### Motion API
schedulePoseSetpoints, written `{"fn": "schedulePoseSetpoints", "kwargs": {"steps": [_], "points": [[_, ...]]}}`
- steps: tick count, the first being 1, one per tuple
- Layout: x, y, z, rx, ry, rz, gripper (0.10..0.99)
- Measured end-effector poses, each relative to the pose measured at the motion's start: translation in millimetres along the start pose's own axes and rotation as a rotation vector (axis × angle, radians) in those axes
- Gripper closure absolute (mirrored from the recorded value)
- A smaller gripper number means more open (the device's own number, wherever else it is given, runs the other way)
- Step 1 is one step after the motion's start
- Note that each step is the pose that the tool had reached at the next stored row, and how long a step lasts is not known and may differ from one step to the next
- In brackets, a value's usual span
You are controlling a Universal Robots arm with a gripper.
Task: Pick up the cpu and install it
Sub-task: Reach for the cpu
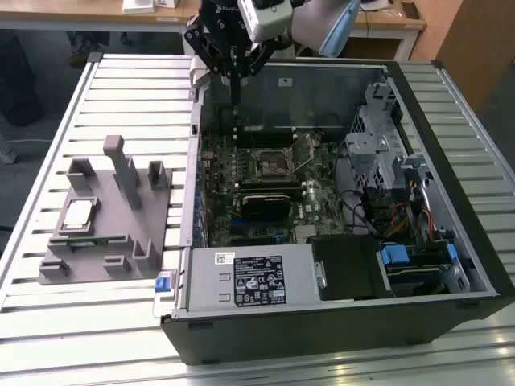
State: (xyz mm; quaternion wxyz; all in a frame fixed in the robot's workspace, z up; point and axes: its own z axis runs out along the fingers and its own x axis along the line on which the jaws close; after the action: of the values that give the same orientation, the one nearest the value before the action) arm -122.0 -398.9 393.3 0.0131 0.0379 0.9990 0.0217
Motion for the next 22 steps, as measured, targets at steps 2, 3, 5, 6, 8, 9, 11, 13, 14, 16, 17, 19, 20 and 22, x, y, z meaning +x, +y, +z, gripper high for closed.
{"fn": "schedulePoseSetpoints", "kwargs": {"steps": [2, 3, 5, 6, 8, 9, 11, 13, 14, 16, 17, 19, 20, 22], "points": [[0.0, 0.0, 0.0, 0.0, 0.0, 0.0, 0.98], [0.0, 0.0, 0.0, 0.0, 0.0, 0.0, 0.98], [0.1, 0.0, 0.0, 0.0, 0.0, 0.0, 0.98], [0.5, 0.0, -0.1, 0.0, 0.0, 0.0, 0.98], [1.4, -0.1, -0.1, 0.0, 0.0, 0.0, 0.98], [2.0, -0.2, 0.0, 0.0, 0.0, 0.0, 0.98], [3.6, -0.3, -0.1, 0.0, 0.0, 0.0, 0.98], [5.4, -0.4, -0.1, 0.0, 0.0, 0.0, 0.98], [6.2, -0.5, -0.1, 0.0, 0.0, 0.0, 0.98], [8.0, -0.6, -0.2, 0.0, 0.0, 0.0, 0.98], [9.0, -0.7, -0.2, 0.0, 0.0, 0.0, 0.98], [10.8, -0.8, -0.2, 0.0, 0.0, 0.0, 0.98], [11.6, -0.9, -0.2, 0.0, 0.0, 0.0, 0.98], [12.8, -0.9, -0.2, 0.0, 0.0, 0.0, 0.98]]}}
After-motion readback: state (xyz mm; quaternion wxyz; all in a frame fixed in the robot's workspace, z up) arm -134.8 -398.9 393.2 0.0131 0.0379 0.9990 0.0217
